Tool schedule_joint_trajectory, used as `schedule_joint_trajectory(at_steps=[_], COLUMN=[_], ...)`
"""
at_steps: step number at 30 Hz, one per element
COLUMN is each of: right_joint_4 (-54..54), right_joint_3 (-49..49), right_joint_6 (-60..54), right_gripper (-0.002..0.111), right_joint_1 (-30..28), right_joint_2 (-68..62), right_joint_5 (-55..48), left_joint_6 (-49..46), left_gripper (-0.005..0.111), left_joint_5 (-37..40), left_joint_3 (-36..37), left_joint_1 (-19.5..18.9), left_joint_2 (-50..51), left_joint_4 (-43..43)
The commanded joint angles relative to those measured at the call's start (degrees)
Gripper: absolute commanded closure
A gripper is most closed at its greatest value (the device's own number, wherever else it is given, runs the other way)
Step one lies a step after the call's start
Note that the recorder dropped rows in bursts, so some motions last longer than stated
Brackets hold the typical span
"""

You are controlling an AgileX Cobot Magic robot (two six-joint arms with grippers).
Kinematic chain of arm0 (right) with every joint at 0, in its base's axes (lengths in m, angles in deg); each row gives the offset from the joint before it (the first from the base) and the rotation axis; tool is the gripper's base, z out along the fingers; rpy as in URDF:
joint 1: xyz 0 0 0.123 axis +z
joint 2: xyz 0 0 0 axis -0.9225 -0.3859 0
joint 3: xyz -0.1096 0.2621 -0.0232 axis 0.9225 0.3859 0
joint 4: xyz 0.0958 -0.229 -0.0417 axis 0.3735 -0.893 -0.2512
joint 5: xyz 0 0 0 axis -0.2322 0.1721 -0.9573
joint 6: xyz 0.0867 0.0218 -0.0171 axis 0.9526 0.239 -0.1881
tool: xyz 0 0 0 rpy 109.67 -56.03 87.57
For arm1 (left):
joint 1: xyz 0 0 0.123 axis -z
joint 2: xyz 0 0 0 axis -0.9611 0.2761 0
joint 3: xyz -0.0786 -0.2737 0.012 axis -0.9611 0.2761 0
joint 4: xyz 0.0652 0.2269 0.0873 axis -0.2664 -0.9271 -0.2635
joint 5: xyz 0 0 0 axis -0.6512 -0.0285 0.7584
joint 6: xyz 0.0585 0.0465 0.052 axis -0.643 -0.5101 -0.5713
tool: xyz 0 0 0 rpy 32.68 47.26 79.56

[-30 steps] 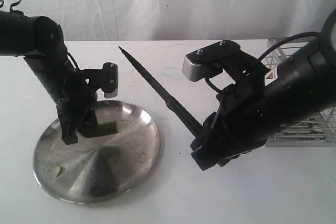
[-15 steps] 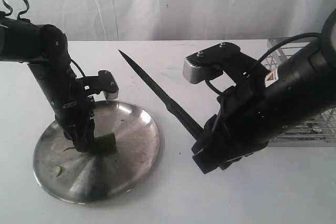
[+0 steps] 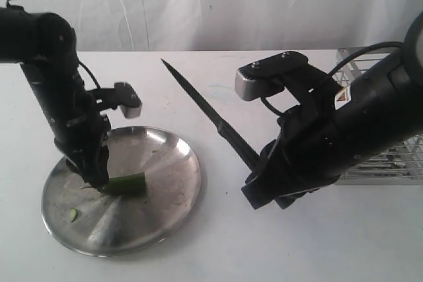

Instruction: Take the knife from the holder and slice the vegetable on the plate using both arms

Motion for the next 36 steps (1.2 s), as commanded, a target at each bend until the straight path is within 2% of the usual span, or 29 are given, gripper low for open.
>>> schedule_joint_trajectory(at_steps=[1,2,5,6,8,9,10,11,13,15,19,26,28,31,36], right_joint_4=[-0.4,-0.6,-6.0,-12.9,-20.7,-21.0,-21.1,-20.5,-16.7,-10.1,-7.2,-8.3,-12.1,-19.8,-20.8], right_joint_3=[0.3,0.3,0.0,-0.4,-1.5,-1.9,-3.1,-3.9,-5.9,-8.2,-12.0,-13.7,-13.7,-13.7,-13.7], right_joint_6=[7.4,10.5,20.5,28.9,39.3,41.3,42.3,42.4,42.4,42.2,42.0,42.7,42.7,45.1,42.3], right_gripper=[0.108,0.108,0.108,0.108,0.108,0.108,0.108,0.108,0.108,0.108,0.108,0.108,0.108,0.108,0.108], right_joint_1=[2.6,5.6,12.6,15.2,17.6,18.0,19.0,19.9,20.2,20.2,20.2,20.2,20.2,19.6,14.8], right_joint_2=[0.4,0.1,-1.7,-3.7,-8.1,-9.3,-11.8,-13.8,-16.8,-20.4,-25.9,-28.1,-28.7,-28.8,-28.5], right_joint_5=[0.9,1.5,4.5,5.3,4.7,4.7,4.9,5.5,6.5,6.9,6.6,6.2,5.0,3.9,3.6], left_joint_6=[6.0,7.4,10.2,11.6,12.9,12.8,8.5,-1.2,-14.5,-15.8,-16.6,-17.4,-16.5,-16.5,-15.0], left_gripper=[0.1,0.106,0.107,0.107,0.107,0.107,0.107,0.107,0.107,0.107,0.107,0.107,0.107,0.107,0.107], left_joint_5=[1.3,1.3,0.2,-0.7,-2.6,-3.0,-4.5,-5.7,-8.1,-14.1,-23.0,-25.4,-27.2,-27.9,-24.6], left_joint_3=[-3.0,-3.9,-4.1,-4.1,-4.1,-4.1,-3.1,-1.1,2.3,5.0,8.6,9.5,10.5,10.8,11.1], left_joint_1=[0.0,0.0,0.0,0.0,0.0,0.0,0.0,0.0,0.0,0.0,0.0,0.0,0.0,-0.7,-4.8], left_joint_2=[-6.9,-10.1,-15.7,-17.6,-19.0,-19.1,-19.1,-19.1,-18.9,-17.9,-13.1,-7.0,-6.7,-10.4,-17.2], left_joint_4=[-1.2,-1.8,-1.8,-1.8,0.5,2.8,9.9,15.9,23.8,26.3,31.1,36.4,38.2,38.9,38.4])
